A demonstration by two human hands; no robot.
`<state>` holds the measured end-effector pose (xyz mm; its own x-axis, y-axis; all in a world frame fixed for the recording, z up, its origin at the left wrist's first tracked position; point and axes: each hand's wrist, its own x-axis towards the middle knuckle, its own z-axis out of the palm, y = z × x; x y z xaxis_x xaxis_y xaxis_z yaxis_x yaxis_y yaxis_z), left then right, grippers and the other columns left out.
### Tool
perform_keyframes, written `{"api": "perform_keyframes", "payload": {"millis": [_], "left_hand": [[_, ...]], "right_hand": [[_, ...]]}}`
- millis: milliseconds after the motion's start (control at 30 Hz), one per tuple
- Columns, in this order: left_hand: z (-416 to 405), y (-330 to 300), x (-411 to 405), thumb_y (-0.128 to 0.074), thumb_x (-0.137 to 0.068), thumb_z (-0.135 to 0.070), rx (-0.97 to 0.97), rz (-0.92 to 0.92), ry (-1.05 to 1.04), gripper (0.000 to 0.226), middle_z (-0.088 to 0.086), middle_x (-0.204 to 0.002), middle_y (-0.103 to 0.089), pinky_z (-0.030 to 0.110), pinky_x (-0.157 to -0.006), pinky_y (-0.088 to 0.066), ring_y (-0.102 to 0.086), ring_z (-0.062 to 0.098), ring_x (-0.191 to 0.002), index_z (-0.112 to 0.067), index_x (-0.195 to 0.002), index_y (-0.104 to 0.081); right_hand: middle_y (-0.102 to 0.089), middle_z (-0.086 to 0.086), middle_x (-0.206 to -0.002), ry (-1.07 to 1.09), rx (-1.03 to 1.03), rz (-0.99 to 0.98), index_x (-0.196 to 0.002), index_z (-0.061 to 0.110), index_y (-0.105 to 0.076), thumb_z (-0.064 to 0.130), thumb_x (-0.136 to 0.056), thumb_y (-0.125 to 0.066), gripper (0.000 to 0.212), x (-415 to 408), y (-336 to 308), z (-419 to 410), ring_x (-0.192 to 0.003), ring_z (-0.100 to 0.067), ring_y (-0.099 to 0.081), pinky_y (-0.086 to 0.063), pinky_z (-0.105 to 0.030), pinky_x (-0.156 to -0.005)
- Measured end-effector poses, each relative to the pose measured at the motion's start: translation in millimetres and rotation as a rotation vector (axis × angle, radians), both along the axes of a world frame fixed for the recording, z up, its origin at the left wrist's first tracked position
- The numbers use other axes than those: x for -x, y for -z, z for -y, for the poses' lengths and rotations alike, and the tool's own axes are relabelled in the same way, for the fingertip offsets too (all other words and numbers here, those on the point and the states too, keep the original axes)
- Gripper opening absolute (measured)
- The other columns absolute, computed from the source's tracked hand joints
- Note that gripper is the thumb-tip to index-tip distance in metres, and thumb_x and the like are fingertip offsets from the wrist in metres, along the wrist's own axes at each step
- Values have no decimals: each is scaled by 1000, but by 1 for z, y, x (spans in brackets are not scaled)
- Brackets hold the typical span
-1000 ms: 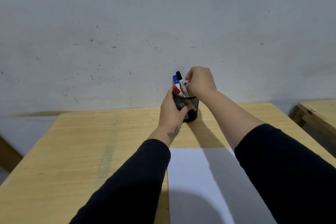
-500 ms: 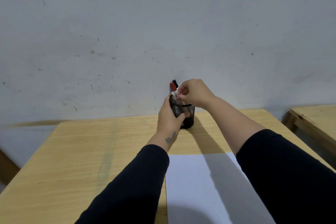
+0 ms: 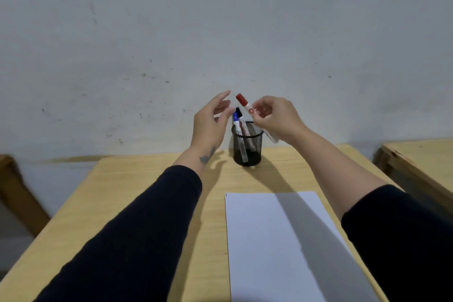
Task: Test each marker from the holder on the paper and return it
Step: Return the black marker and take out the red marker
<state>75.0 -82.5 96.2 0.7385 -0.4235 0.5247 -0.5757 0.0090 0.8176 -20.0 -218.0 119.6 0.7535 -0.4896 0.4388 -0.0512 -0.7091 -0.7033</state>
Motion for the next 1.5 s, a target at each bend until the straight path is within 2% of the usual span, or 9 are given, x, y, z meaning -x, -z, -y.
{"api": "perform_keyframes", "payload": {"millis": [133, 400, 567, 633, 833, 933, 1033, 1333, 1500], "left_hand": [[-14, 3, 12, -67, -85, -8, -45, -47, 73, 24, -8, -85, -71, 22, -76, -57, -63, -7, -73, -19, -105, -71], [-25, 22, 32, -70, -83, -9, 103, -291, -2, 10, 1, -75, -67, 26, -70, -60, -64, 10, -71, -7, -92, -69], [-25, 43, 47, -69, -84, -7, 131, -365, 53, 7, 4, -78, -67, 31, -72, -60, -65, 8, -67, -14, -84, -65], [-26, 53, 52, -68, -84, -8, 42, -338, 60, 8, 5, -77, -67, 36, -74, -58, -65, 16, -71, -15, -85, -66], [-36, 62, 51, -66, -86, -15, -164, -127, 13, 7, -2, -68, -64, 11, -60, -43, -56, 6, -63, -16, -89, -72], [-34, 61, 51, -64, -88, -17, -204, -196, -18, 9, -6, -62, -61, 17, -59, -44, -52, 5, -56, -14, -84, -71], [-40, 64, 45, -64, -88, -24, -234, -323, -73, 18, -5, -63, -62, 25, -61, -50, -53, 9, -57, -14, -74, -68], [-51, 76, 32, -64, -77, -8, -878, -191, -159, 18, 5, -98, -69, 28, -68, -51, -65, 23, -90, -13, -91, -74], [-52, 86, 33, -58, -82, -11, -861, -191, -120, 30, 5, -111, -67, 26, -78, -49, -61, 21, -96, -14, -109, -71]], "right_hand": [[-69, -4, -81, -51, 29, -50, -92, 15, -70, 24, -84, -67, 12, 11, 21, -16, -68, -11, -59, -45, -13, -59], [-71, -2, -83, 196, -110, 149, -90, 14, -71, 20, -85, -65, 10, 32, 45, -42, -72, -11, -63, -53, -26, -76], [-66, -12, -76, -43, -1299, 99, -85, 3, -61, 31, -91, -60, 29, 35, 47, -60, -70, -20, -65, -60, -25, -61], [-63, -13, -78, -42, -1462, 149, -80, 0, -59, 21, -92, -59, 24, 31, 51, -57, -71, -20, -64, -59, -21, -56], [-60, -12, -73, 11, -1345, 172, -76, -2, -57, 11, -92, -59, 20, 25, 64, -56, -60, -17, -63, -55, -16, -47], [-62, -12, -73, 5, -1285, 185, -78, -1, -58, 12, -93, -58, 20, 21, 70, -57, -48, -12, -66, -57, -17, -55], [-64, -10, -77, 28, -1246, 254, -78, 1, -57, 13, -93, -57, 19, 20, 72, -50, -65, -16, -66, -58, -28, -79], [-66, -9, -77, -25, -1046, 115, -84, 6, -61, 24, -89, -64, 18, 25, 92, -51, -55, -12, -62, -54, -18, -50], [-68, -12, -78, -33, -1059, 172, -84, 6, -62, 12, -82, -72, 11, 22, 106, -61, -57, -14, -66, -58, -19, -57]]}}
